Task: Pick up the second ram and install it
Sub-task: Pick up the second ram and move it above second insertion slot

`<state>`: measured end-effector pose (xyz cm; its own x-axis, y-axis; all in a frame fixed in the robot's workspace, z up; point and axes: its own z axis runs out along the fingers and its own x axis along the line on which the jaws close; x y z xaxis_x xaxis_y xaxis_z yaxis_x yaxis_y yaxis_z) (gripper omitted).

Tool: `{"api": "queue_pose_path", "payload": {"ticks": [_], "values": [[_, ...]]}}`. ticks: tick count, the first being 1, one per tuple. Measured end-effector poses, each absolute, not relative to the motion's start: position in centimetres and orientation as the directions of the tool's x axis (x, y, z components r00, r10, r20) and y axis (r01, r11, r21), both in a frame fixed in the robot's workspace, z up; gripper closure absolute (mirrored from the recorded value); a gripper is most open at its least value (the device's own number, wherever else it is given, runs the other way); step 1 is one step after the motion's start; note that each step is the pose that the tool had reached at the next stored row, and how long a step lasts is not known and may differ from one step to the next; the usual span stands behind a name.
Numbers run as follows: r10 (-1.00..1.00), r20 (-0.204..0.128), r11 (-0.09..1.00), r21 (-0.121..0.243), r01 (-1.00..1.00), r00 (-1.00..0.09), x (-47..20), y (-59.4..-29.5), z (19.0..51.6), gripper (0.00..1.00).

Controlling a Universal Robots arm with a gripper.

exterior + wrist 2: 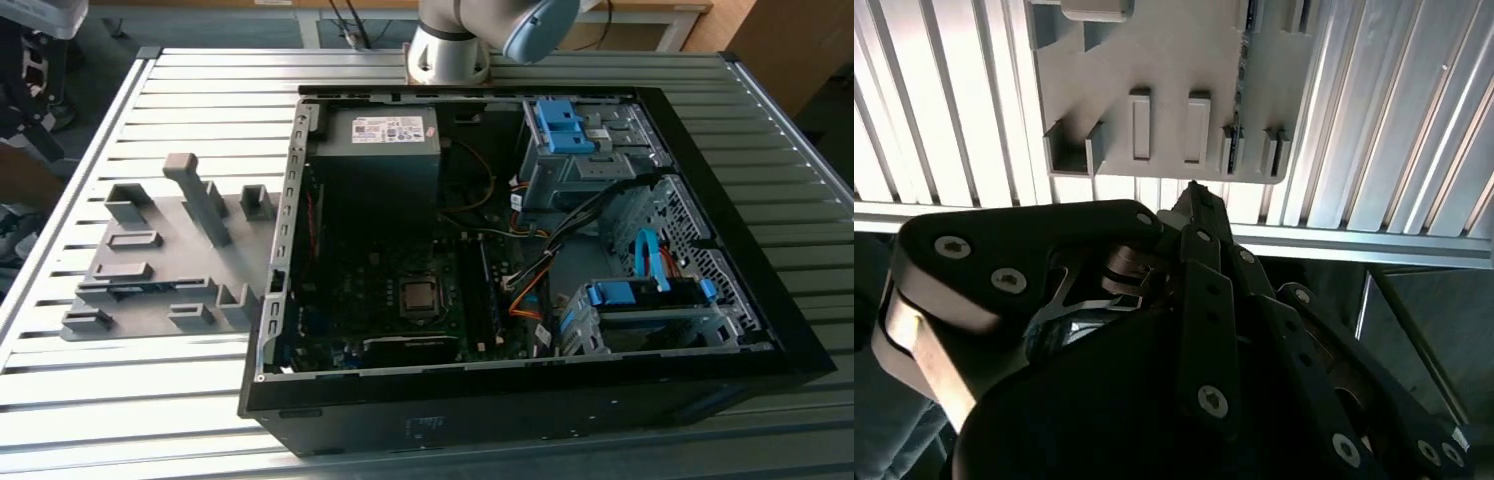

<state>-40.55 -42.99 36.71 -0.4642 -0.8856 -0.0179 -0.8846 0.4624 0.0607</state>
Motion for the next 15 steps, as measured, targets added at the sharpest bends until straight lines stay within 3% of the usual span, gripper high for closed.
{"api": "queue_pose_path", "payload": {"ticks": [15], "values": [[-0.950,-0.022,0.311,0.052,-0.949,-0.312,-40.55,-43.03,36.23,0.89]]}}
